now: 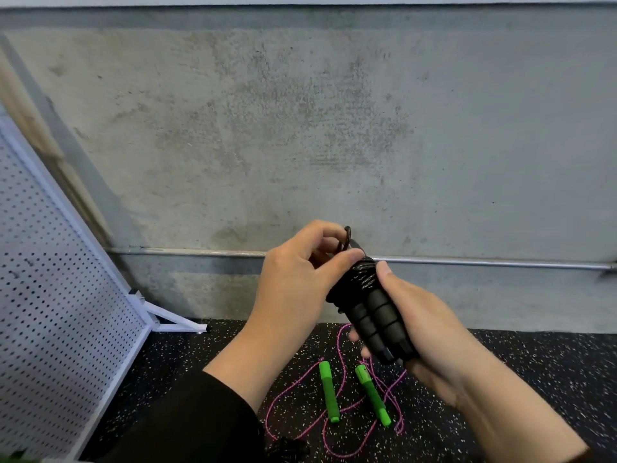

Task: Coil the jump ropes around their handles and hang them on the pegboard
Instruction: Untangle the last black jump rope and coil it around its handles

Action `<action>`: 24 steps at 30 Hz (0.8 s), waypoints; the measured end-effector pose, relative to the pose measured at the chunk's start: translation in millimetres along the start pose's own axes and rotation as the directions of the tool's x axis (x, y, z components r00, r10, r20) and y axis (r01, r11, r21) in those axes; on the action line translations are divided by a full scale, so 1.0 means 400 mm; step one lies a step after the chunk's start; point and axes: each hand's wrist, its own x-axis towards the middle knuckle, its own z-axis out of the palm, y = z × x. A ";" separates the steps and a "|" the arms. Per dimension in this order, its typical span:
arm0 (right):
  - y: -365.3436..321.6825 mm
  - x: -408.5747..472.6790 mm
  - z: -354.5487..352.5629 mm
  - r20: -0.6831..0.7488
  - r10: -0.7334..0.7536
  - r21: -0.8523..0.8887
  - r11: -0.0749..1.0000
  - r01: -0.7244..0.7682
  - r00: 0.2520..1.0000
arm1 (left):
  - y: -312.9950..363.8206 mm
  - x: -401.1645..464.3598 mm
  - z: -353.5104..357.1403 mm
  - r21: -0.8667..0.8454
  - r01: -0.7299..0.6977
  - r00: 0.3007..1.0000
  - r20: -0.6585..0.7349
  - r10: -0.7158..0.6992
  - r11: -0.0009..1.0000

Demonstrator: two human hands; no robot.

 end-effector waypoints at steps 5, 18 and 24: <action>-0.004 0.004 0.001 0.000 -0.033 -0.033 0.999 0.033 0.999 | 0.014 0.004 0.005 0.017 0.000 0.999 0.033 -0.001 1.000; -0.027 0.026 -0.079 -0.009 0.002 -0.062 0.998 -0.002 1.000 | -0.031 0.015 0.046 0.266 -0.276 0.918 0.359 0.171 0.924; -0.022 0.017 -0.100 0.050 0.035 -0.059 0.998 -0.032 0.998 | -0.030 0.020 0.049 0.239 -0.253 0.925 0.343 0.162 0.938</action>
